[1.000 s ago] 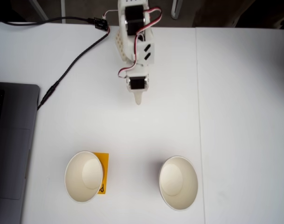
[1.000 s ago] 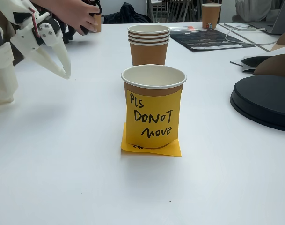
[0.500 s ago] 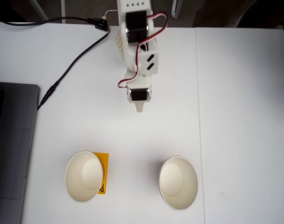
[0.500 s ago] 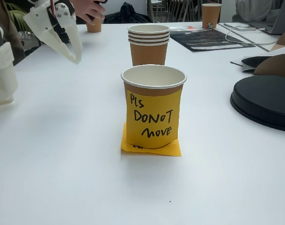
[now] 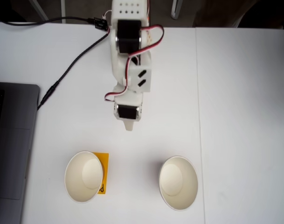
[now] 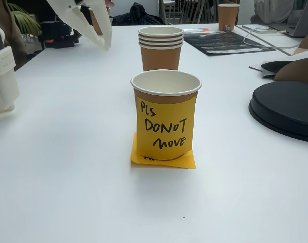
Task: Pickup cup and make a pile of cup.
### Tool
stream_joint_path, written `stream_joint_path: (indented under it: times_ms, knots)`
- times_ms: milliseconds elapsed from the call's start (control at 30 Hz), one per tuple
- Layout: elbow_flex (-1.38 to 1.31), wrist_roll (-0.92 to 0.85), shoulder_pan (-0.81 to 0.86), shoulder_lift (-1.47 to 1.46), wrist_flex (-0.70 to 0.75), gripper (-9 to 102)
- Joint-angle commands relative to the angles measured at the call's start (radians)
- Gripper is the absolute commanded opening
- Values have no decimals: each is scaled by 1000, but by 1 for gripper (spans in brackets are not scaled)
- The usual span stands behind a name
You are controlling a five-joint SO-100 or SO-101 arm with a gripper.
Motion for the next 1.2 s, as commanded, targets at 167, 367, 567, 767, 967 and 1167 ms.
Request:
stream_joint_path:
  times_ms: [167,367,567,767,967,1167]
  knots:
    - [-276,-12,112,-104,-11,-6]
    - [-356,-12,181,-163,-11,-3]
    - [-390,-12,245,-207,28,11]
    - [-445,-12,291,-268,150,25]
    - [-560,-9,298,-359,259,30]
    - [-686,0,298,-460,305,30]
